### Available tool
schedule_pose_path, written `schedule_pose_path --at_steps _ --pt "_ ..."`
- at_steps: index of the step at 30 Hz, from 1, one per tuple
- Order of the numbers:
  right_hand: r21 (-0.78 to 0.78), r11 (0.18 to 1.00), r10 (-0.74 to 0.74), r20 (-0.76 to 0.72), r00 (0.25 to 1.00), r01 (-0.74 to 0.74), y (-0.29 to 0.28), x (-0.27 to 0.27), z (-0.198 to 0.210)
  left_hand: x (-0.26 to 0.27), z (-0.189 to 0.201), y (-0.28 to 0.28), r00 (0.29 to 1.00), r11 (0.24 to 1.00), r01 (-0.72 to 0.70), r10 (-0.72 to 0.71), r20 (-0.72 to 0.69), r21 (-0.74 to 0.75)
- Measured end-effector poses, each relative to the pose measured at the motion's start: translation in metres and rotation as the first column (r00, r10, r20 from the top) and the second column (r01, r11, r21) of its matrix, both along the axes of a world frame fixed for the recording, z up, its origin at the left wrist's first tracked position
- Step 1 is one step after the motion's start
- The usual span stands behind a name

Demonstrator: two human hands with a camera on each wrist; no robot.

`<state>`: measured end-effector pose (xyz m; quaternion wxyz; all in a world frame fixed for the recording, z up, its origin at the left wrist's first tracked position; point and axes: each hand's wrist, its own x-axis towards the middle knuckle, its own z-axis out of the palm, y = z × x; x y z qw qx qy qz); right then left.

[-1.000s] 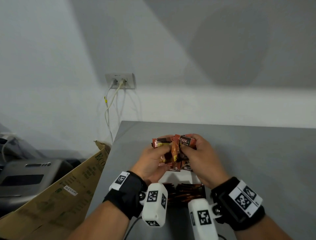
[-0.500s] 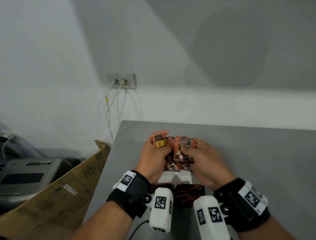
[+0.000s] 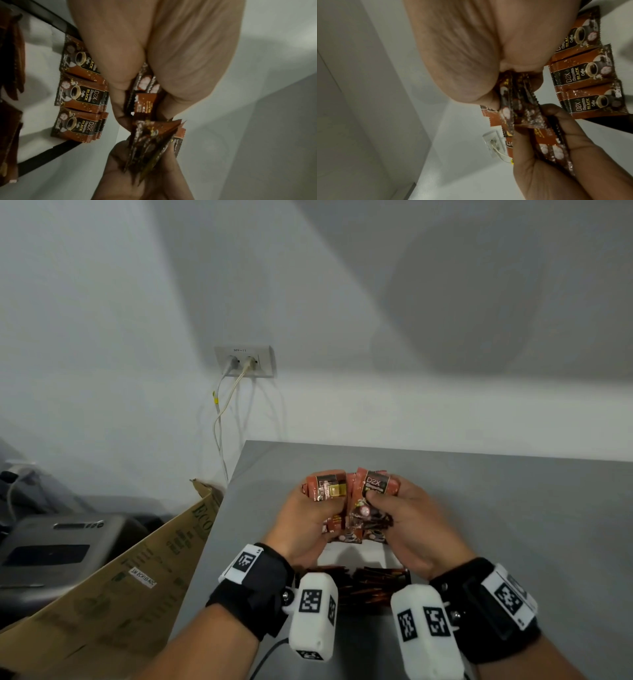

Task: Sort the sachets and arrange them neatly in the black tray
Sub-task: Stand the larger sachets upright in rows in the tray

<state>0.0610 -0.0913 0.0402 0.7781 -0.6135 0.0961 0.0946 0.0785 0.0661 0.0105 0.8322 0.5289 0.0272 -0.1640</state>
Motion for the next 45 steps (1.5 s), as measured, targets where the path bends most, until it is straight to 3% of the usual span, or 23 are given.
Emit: schedule_pose_path --at_steps 4,7,12,19,24,28,31,34,37,39,41,42,43,45 --pt "-0.080 0.995 -0.051 0.046 0.998 0.055 -0.003 0.002 0.000 0.002 0.000 0.003 0.999 0.999 -0.034 0.034 -0.003 0.014" --pt "-0.035 0.996 -0.080 0.051 0.996 0.081 -0.009 0.003 0.003 0.001 -0.001 0.006 0.999 0.999 -0.037 0.037 0.000 -0.019" --pt "-0.008 0.999 0.032 0.008 0.999 -0.031 -0.002 -0.001 0.004 0.004 -0.003 0.000 0.993 0.995 -0.048 0.038 0.110 0.085" --pt "0.105 0.994 -0.007 -0.052 0.999 0.012 0.003 0.003 0.005 0.005 -0.004 0.001 0.994 0.986 -0.045 0.027 0.109 0.162" --pt "0.106 0.994 0.018 -0.133 0.991 -0.004 0.003 0.007 0.002 0.001 -0.003 0.005 0.983 0.974 0.010 -0.051 0.174 0.226" --pt "0.067 0.998 -0.016 -0.084 0.996 0.021 0.006 0.007 0.001 0.005 -0.004 0.008 0.987 0.982 0.039 -0.067 0.148 0.185" --pt "-0.117 0.986 -0.109 0.105 0.989 0.121 0.002 0.006 0.001 0.007 -0.001 0.016 0.999 0.999 -0.022 0.023 -0.038 0.033" --pt "-0.436 0.897 0.096 0.365 0.926 0.079 -0.005 -0.003 0.004 0.013 -0.004 0.022 0.957 0.987 -0.068 0.024 -0.288 -0.143" --pt "-0.543 0.839 0.257 0.353 0.899 -0.027 -0.001 -0.013 0.004 0.014 0.001 0.020 0.968 0.987 -0.038 -0.003 -0.252 -0.158" --pt "-0.439 0.899 0.179 0.355 0.918 -0.005 -0.001 -0.015 0.001 0.013 0.006 0.019 0.989 0.992 -0.062 0.047 -0.141 -0.106" --pt "-0.061 0.997 -0.040 0.240 0.970 0.056 -0.005 -0.010 0.002 0.015 0.007 0.021 0.992 0.993 -0.118 0.117 -0.040 -0.024" --pt "0.129 0.989 -0.092 0.138 0.986 0.074 -0.009 -0.007 0.003 0.016 0.005 0.022 0.987 0.987 -0.158 0.157 0.018 0.027" --pt "0.214 0.974 -0.093 0.062 0.994 0.078 -0.012 -0.002 0.004 0.017 0.003 0.022 0.982 0.980 -0.179 0.174 0.068 0.082" --pt "0.133 0.991 -0.014 0.001 1.000 0.013 -0.013 0.004 0.003 0.015 0.003 0.016 0.983 0.976 -0.151 0.131 0.130 0.158"
